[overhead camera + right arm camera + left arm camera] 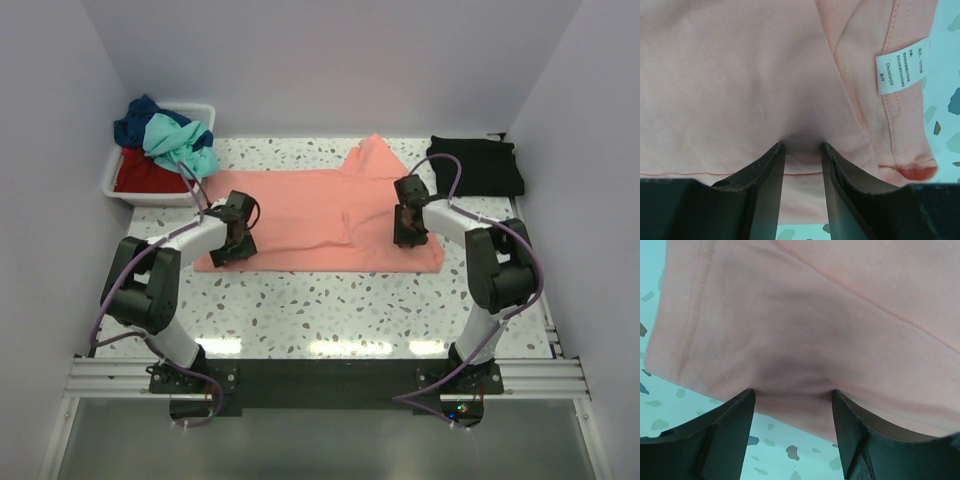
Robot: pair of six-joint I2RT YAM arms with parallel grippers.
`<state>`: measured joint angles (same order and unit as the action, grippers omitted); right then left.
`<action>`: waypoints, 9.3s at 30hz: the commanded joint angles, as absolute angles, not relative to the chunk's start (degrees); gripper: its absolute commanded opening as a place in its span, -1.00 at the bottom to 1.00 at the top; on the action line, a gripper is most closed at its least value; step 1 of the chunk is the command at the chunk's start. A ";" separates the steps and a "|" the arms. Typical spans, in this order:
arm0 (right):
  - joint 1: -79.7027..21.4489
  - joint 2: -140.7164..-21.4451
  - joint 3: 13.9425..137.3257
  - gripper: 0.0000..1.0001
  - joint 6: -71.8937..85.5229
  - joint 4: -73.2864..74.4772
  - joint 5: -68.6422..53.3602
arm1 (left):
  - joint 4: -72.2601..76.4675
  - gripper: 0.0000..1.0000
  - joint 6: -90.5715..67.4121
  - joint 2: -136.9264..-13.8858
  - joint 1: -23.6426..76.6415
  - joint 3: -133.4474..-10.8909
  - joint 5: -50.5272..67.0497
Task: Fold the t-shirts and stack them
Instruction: Fold the tshirt
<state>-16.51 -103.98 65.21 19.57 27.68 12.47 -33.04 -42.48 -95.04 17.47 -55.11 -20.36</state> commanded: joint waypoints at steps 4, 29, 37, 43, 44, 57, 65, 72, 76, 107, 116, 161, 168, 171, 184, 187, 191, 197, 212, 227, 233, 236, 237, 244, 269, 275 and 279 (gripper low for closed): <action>-15.65 -102.39 60.48 -0.21 21.88 32.78 12.91 | -32.08 0.36 -43.24 -91.50 16.52 -54.75 -22.67; -10.64 -99.93 58.54 -0.32 21.53 44.47 17.76 | -38.92 0.33 -49.21 -86.31 16.70 -45.00 -21.36; -10.55 -97.74 54.67 -0.32 24.34 42.80 11.17 | -41.47 0.26 -51.68 -81.74 16.79 -40.26 -19.16; -10.55 -95.19 55.19 -0.32 26.54 43.68 7.82 | -44.81 0.24 -53.35 -77.17 17.58 -38.24 -18.63; -10.55 -94.40 55.20 -0.32 26.72 43.94 7.65 | -45.35 0.24 -53.52 -76.56 17.58 -37.80 -18.72; -10.46 -85.17 55.36 -0.28 29.80 46.58 11.86 | -48.26 0.25 -52.48 -69.35 18.46 -44.45 -20.03; -10.63 -82.09 66.52 -0.23 30.93 48.16 13.45 | -38.50 0.42 -43.16 -77.15 18.28 -57.99 -22.76; -10.99 -86.39 76.28 -0.23 31.99 49.04 14.50 | -37.89 0.49 -35.43 -97.10 17.84 -77.76 -27.25; -11.07 -89.20 78.39 -0.24 30.85 45.01 12.93 | -33.06 0.48 -35.42 -104.65 16.00 -81.91 -26.28; -13.27 -107.66 83.84 -0.29 29.45 35.95 9.22 | -21.71 0.25 -29.18 -127.08 2.29 -97.72 -17.32; -13.53 -109.69 86.39 -0.30 30.06 37.35 9.76 | -27.24 -0.06 -29.52 -131.92 2.02 -103.52 -19.33; -13.80 -110.92 88.51 -0.35 29.18 39.03 13.09 | -29.53 -1.00 -28.57 -124.55 4.91 -96.51 -21.18; -13.80 -112.14 92.36 -0.32 28.30 37.54 16.61 | -29.53 -1.00 -27.33 -119.71 7.56 -94.13 -22.32; -13.80 -113.55 94.91 -0.31 27.51 36.13 18.63 | -29.36 -1.00 -27.42 -117.78 8.17 -92.90 -22.15; -11.78 -132.88 119.08 -0.25 21.36 36.04 23.64 | -30.23 -1.00 -29.00 -108.03 10.90 -84.74 -24.35; -11.25 -135.70 120.59 -0.24 19.78 32.18 24.43 | -30.76 -1.00 -29.35 -106.36 11.60 -82.97 -24.26; -10.81 -137.81 121.20 -0.23 17.32 25.68 24.43 | -31.38 -1.00 -29.62 -104.77 12.30 -81.30 -23.91; -10.81 -139.92 122.96 -0.23 14.68 21.01 24.26 | -32.61 -1.00 -29.97 -104.06 13.18 -80.60 -23.91; -10.46 -145.36 127.35 -0.22 14.15 16.52 20.92 | -34.45 -1.00 -30.50 -104.41 13.71 -80.77 -24.52; -9.58 -152.23 136.06 -0.28 17.40 22.67 16.88 | -35.16 -1.00 -30.50 -105.64 13.71 -81.91 -24.17; -9.32 -151.00 135.18 -0.91 17.58 24.61 17.66 | -35.24 -1.00 -30.24 -105.47 13.71 -82.44 -24.35; -9.40 -149.42 133.51 -1.00 17.49 24.52 18.19 | -35.24 -1.00 -30.23 -105.21 13.71 -82.62 -25.05; -9.40 -148.89 133.24 -1.00 17.40 24.70 18.72 | -35.33 -1.00 -30.32 -105.12 13.71 -82.70 -25.31; -9.32 -139.85 125.00 -1.00 16.52 22.24 22.05 | -35.33 -1.00 -32.60 -103.98 13.45 -82.88 -30.84; -9.32 -103.90 89.49 -1.00 17.75 23.55 26.28 | -33.84 -0.98 -33.75 -105.82 11.95 -87.28 -37.70; -9.14 -98.62 83.16 -1.00 20.30 26.10 26.98 | -36.30 -0.98 -35.24 -105.65 11.16 -85.61 -38.85; -9.14 -93.71 79.20 -1.00 21.80 27.51 27.07 | -36.21 -0.98 -36.03 -106.17 10.55 -83.68 -38.15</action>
<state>-9.45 -100.12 82.08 19.18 26.35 24.97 -35.75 -33.93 -106.59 11.64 -84.86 -36.10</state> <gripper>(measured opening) 0.014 0.028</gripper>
